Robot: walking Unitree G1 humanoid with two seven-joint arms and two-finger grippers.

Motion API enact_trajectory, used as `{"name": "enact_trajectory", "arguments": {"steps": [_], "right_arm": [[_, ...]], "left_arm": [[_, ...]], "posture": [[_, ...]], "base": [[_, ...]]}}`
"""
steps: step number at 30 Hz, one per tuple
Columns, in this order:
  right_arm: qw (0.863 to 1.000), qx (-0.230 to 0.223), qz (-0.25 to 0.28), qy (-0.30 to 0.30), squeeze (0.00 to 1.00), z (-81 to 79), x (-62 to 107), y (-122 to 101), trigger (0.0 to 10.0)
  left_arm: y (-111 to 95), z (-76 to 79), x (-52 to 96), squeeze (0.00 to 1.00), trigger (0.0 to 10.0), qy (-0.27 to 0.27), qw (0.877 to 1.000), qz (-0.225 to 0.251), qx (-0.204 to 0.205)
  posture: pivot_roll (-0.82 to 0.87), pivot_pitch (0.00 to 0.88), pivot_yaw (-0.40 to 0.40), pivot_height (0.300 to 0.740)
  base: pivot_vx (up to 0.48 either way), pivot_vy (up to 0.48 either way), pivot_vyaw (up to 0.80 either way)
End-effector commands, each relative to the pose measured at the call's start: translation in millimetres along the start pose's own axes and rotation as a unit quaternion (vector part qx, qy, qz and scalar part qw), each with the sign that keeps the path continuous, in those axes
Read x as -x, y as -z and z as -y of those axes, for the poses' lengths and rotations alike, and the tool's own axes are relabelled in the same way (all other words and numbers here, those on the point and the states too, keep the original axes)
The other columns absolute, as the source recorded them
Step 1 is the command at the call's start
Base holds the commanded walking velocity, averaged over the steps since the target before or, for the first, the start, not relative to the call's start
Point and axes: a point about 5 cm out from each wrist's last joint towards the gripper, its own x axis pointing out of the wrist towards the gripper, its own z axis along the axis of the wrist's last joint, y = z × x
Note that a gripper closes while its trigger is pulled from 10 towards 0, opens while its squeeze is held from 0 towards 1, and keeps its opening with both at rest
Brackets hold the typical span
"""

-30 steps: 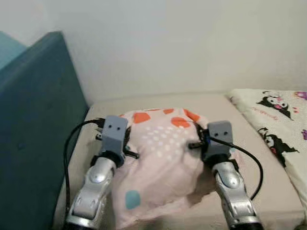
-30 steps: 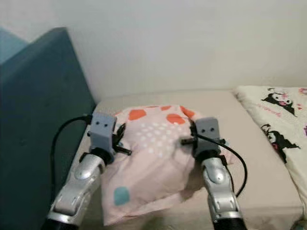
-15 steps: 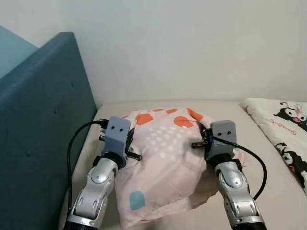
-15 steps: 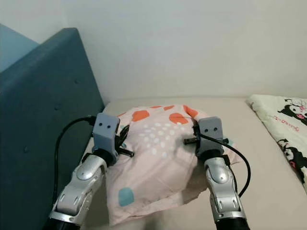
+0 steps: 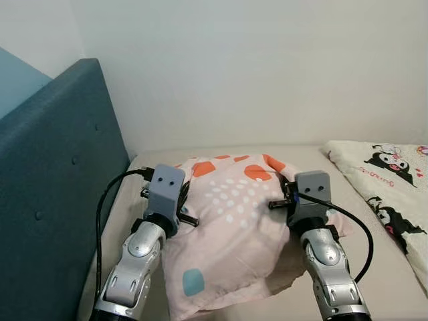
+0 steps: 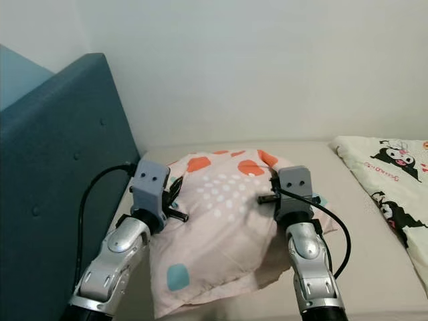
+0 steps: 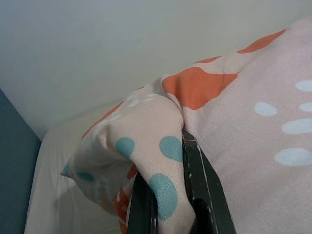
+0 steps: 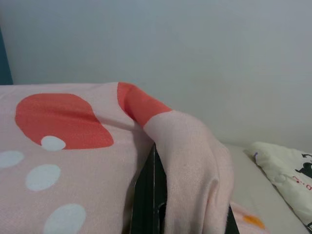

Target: Clean up the room

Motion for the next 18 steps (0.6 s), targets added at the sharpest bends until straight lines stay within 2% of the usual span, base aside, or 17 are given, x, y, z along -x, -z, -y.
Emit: {"name": "enact_trajectory", "arguments": {"steps": [1,18], "right_arm": [[1.000,-0.002,0.020,0.021,0.00,6.1,-0.9,-7.7,10.0],[1.000,-0.003,0.020,0.023,0.00,6.0,-1.7,-6.4,10.0]], "left_arm": [[-9.2,-4.1,-1.7,0.00,10.0,0.001,1.000,0.027,-0.016],[-9.2,-5.1,-1.1,0.00,10.0,0.002,1.000,0.027,-0.016]], "posture": [[-0.01,0.100,0.028,0.740],[0.00,0.101,0.033,0.740]], "base": [[0.000,0.442,0.00],[0.000,0.444,0.00]]}}
